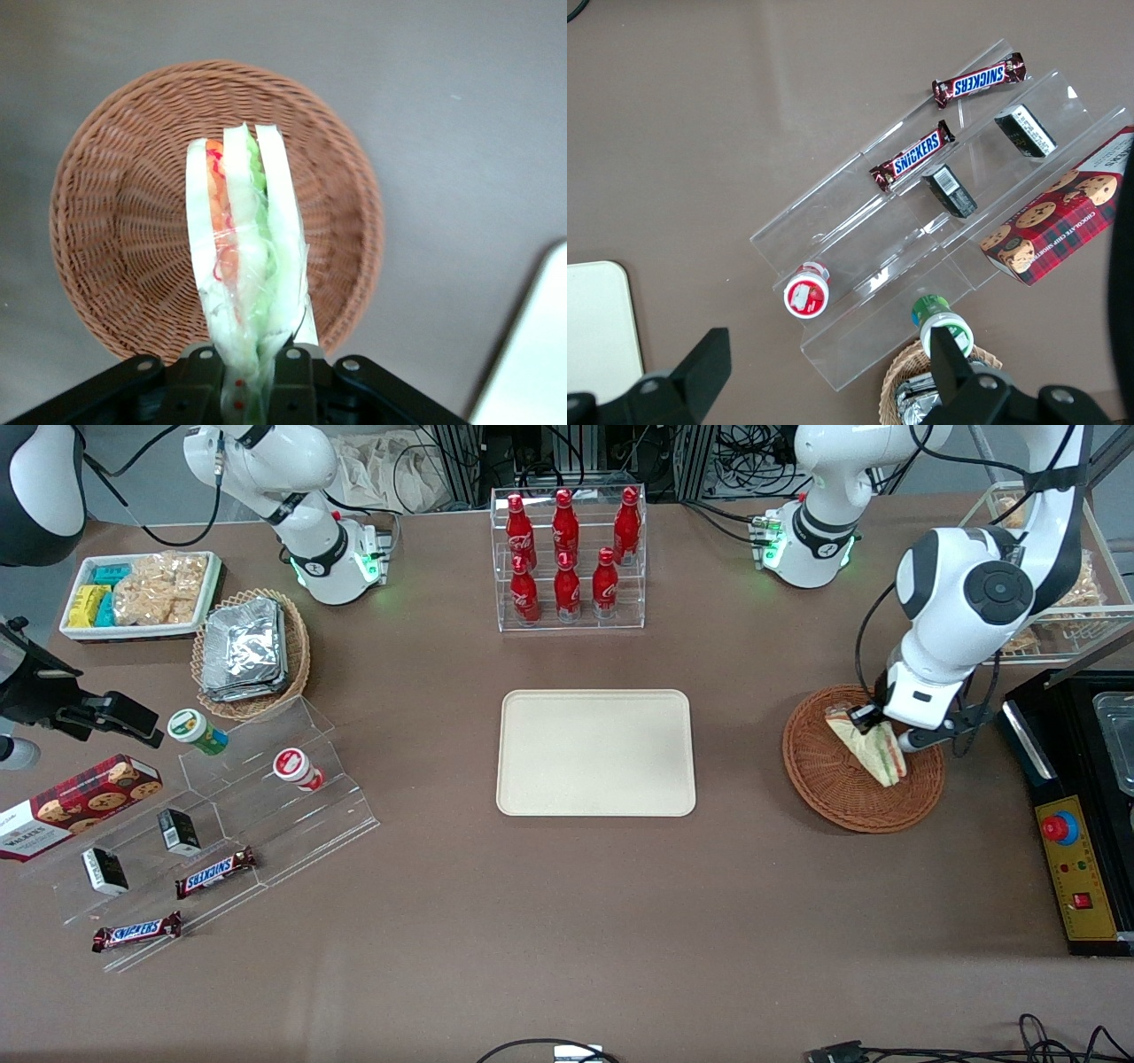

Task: Place sandwich from basket to tray
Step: 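Lift the sandwich out of the basket and carry it toward the tray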

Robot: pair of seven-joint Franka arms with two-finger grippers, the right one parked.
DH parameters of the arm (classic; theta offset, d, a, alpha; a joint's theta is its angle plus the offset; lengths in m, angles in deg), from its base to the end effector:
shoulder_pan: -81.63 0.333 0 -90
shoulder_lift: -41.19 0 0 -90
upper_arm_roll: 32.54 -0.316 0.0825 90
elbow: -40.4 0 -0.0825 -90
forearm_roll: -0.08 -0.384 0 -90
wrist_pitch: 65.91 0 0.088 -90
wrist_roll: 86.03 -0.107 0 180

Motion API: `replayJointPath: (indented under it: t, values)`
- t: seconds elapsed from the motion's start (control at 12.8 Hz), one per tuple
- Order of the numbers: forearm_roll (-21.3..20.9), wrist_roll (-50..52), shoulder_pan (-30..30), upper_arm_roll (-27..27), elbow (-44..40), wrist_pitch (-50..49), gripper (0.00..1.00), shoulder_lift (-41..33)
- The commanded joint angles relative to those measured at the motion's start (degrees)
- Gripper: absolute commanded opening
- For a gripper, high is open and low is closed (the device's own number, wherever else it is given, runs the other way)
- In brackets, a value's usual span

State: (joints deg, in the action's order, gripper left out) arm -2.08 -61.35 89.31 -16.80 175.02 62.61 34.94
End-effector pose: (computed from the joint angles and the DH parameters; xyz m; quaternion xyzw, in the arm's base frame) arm 0.4836 -0.0678 0.3737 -0.9906 -0.1336 -0.0074 0.0286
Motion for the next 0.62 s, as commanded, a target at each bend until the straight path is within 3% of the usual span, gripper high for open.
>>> replayJointPath:
  t: [0.0, 0.55]
  values:
    - [-0.57, -6.73, -0.12, 2.44, -4.45, -5.02, 0.09, -0.26]
    - [0.57, -9.83, -1.00, 12.45, -9.56, -6.71, 0.10, 1.23]
